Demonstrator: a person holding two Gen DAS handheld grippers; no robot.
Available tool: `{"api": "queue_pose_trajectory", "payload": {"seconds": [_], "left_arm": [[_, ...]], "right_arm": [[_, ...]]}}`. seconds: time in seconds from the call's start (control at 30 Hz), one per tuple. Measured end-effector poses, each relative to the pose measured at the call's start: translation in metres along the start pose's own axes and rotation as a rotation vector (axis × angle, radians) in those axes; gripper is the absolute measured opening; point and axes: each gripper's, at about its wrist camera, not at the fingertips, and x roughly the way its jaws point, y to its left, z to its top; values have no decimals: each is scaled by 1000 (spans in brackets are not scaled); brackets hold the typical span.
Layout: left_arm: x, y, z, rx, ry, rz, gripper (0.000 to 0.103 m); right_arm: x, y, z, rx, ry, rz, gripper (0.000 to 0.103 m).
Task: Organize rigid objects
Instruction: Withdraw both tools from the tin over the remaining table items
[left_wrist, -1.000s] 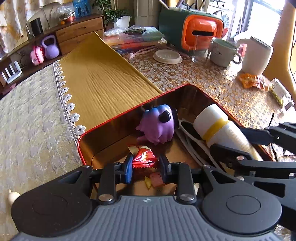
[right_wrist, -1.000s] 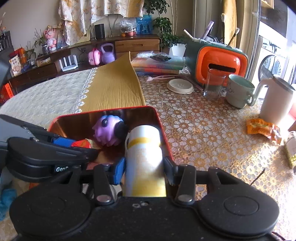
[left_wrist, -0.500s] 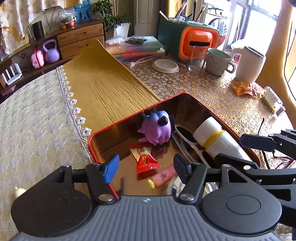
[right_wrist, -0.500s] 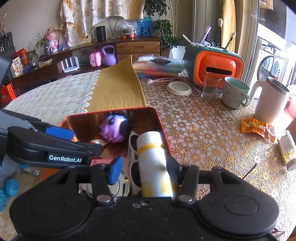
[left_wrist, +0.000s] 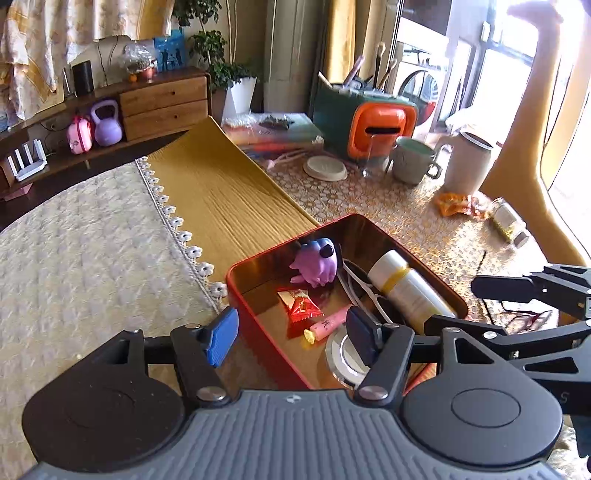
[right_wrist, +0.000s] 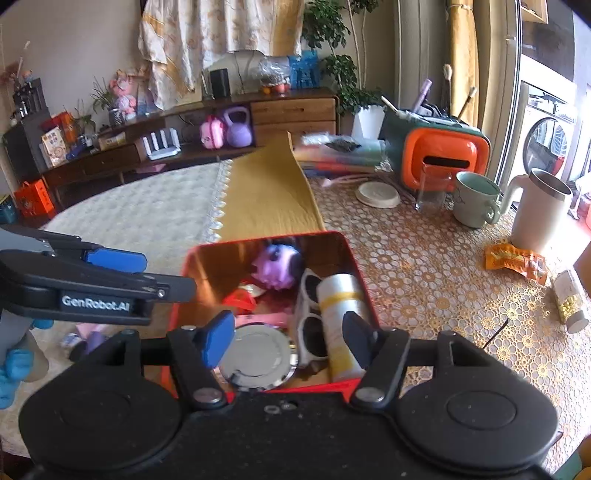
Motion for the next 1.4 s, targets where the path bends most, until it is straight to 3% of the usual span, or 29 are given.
{"api": "queue_pose_trajectory", "payload": {"seconds": [0.1, 0.3, 0.4, 0.77, 0.97, 1.4], "left_arm": [[-18, 8, -7, -1, -15, 6, 73], [-50, 28, -23, -22, -32, 14, 75], [-64, 41, -33, -34, -40, 37, 82], [-94, 90, -62, -112, -69, 125, 84], [-104, 105, -78, -105, -119, 183, 88], [-91, 135, -120, -148, -87, 194, 89]], "right_arm": [[-10, 9, -1, -7, -13, 17, 71], [-28, 28, -5, -13, -36, 41, 79], [-33, 37, -8, -17, -43, 51, 82], [-38, 69, -16, -42, -71, 107, 103], [-33, 93, -25, -110, -61, 155, 103], [-13, 125, -37, -187, -12, 229, 103]]}}
